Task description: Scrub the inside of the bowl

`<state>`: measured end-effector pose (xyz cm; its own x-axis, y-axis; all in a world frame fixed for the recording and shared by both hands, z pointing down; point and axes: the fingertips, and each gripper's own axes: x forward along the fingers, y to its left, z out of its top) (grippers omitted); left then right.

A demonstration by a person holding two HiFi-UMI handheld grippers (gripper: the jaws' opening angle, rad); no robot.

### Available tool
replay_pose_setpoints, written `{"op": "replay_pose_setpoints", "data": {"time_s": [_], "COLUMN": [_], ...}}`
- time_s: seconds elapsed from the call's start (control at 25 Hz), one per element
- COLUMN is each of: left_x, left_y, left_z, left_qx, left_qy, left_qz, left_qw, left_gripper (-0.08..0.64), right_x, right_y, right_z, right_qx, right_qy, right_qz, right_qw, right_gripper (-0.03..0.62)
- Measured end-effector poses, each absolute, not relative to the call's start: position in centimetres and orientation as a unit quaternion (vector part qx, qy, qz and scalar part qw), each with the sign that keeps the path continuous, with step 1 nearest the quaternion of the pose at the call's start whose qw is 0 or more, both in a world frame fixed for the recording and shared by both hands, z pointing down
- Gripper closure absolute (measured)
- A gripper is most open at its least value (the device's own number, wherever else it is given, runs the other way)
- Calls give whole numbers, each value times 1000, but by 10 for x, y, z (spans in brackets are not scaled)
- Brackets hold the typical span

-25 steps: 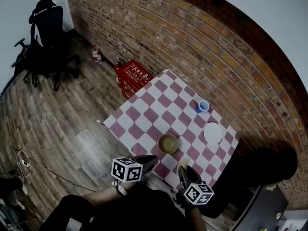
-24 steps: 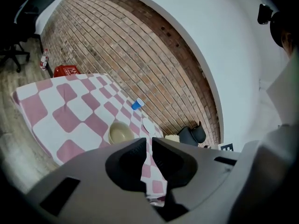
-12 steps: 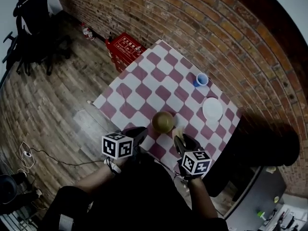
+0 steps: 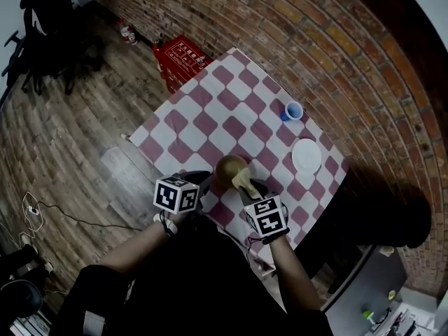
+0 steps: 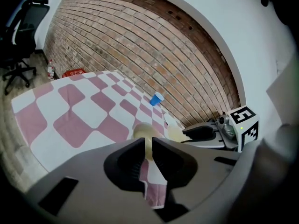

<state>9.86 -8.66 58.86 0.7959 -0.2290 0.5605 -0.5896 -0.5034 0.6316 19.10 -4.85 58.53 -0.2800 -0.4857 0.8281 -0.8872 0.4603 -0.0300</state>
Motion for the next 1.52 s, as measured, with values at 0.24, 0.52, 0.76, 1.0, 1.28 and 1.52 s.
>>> {"op": "replay_pose_setpoints", "data": {"time_s": [0.24,0.52,0.76,1.0,1.28,1.52], "left_x": [111,109,107,107,111,113], "left_y": [-96,-107,-112,-112,-109,-106], "left_z": [611,631,634,637,639,636], "left_qx": [834,809,805,809,813,815], "left_qy": [-251,-261,-258,-257,-247,-237], "left_qz": [219,218,213,226,233,220], "left_qw": [441,479,490,477,473,481], "left_gripper": [512,512,512,466,426,400], "right_x": [170,152,149,173,179,154], "right_y": [-73,-98,-107,-100,-71,-62], "right_z": [602,626,630,633,632,636], "right_qx": [376,312,297,296,268,233], "right_qy": [-754,-743,-738,-723,-725,-733], "right_qz": [136,60,48,61,72,58], "right_qw": [521,589,604,621,631,636], "right_gripper": [437,437,437,437,437,437]}}
